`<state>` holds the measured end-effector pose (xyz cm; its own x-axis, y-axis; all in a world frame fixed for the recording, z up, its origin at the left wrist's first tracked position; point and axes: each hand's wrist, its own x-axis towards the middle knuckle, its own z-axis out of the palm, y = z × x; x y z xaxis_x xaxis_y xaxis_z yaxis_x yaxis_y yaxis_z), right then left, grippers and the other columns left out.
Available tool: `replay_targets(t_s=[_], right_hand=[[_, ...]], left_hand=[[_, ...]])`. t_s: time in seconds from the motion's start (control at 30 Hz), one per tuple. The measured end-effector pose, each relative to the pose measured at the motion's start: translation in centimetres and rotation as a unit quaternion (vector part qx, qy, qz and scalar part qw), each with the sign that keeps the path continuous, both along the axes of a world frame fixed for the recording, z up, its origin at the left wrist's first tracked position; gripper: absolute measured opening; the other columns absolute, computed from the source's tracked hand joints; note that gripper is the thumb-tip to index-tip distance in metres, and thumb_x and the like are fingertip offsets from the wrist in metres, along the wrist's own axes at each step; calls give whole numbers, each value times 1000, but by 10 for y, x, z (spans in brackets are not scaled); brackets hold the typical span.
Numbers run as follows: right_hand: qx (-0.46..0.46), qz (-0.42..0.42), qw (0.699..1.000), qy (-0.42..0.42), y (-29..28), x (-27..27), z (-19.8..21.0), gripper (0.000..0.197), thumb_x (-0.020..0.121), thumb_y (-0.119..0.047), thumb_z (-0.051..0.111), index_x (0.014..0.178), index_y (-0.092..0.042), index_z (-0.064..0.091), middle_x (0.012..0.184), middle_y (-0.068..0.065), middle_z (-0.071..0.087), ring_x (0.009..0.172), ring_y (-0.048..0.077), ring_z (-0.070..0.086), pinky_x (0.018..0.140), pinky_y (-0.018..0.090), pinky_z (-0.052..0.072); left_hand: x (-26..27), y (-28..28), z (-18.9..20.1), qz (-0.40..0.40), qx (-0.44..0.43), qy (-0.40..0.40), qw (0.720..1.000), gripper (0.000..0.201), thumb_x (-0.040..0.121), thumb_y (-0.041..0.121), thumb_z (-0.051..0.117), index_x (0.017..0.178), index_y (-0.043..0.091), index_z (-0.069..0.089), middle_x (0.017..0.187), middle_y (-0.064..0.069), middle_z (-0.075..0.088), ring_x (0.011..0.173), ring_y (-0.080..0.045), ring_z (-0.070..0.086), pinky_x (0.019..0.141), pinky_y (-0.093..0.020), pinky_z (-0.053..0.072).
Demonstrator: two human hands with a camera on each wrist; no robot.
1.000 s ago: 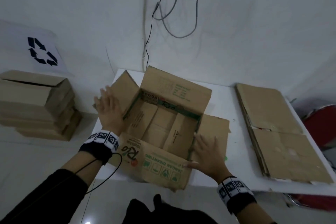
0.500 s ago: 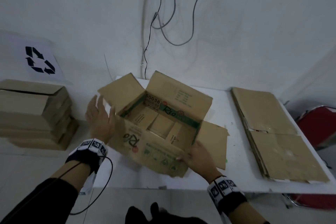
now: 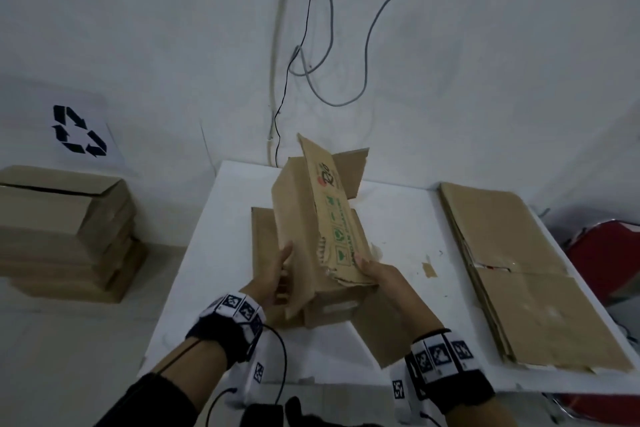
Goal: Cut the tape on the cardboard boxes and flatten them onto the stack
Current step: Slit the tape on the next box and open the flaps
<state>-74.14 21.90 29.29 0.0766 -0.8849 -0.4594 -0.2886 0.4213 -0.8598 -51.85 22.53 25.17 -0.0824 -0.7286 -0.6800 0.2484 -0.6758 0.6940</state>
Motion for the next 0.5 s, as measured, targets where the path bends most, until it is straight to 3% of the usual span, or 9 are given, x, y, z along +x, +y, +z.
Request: replay_targets(t_s=[0.07,0.13,0.2,0.3,0.33,0.37,0.43,0.5], right_hand=[[8,-27,1000,-7,0,-4,0,72,69,-63,69,113,-6,72,112,12,72,107,28,67,102,43,49],[7,-48,999,-5,-2,-8,1,57,85,-51,63,114,-3,71,114,14,71,107,29,67,102,43,49],[-7,-45,999,1,-2,-9,4,43,94,-41,57,113,-5,70,114,13,70,105,26,67,98,36,51],[-34,-9,999,12,-2,-7,8,26,100,-33,51,115,-15,60,110,0,65,92,5,62,73,9,49],[-42,-6,999,1,-1,-6,8,24,100,-31,50,117,-15,56,111,0,63,90,2,61,68,7,48],[-50,-1,999,-4,0,-5,7,24,100,-30,51,118,-14,53,112,0,62,90,2,61,66,8,48],[-61,2,998,-14,3,-2,10,22,100,-27,50,118,-14,48,107,-1,63,86,1,63,62,8,48],[-64,4,998,-6,6,-1,13,23,101,-27,49,120,-15,45,104,-7,62,83,0,61,60,7,47]], left_hand=[[6,0,-6,78,-36,-40,996,70,95,60,37,133,2,50,131,-17,56,119,-33,53,100,-43,42],[19,6,-1,169,-73,-58,981,58,101,51,27,113,4,59,115,-13,62,106,-28,56,95,-41,45],[30,12,7,211,-139,6,967,46,104,37,31,100,5,64,96,-13,66,91,-27,60,82,-39,48],[32,12,21,147,-249,61,955,24,96,23,50,108,9,66,97,-10,69,87,-21,65,74,-30,55],[25,7,21,107,-268,57,956,30,90,25,60,116,11,62,103,-8,69,92,-19,66,77,-28,56],[17,1,21,76,-275,48,957,49,82,31,70,126,13,56,115,-5,67,102,-17,64,86,-29,54],[-1,-11,22,13,-275,33,961,77,73,48,76,138,20,43,132,3,59,119,-10,57,98,-28,48],[-21,-18,28,-31,-301,13,953,64,82,49,68,135,20,46,127,6,62,117,-7,58,93,-22,50]])
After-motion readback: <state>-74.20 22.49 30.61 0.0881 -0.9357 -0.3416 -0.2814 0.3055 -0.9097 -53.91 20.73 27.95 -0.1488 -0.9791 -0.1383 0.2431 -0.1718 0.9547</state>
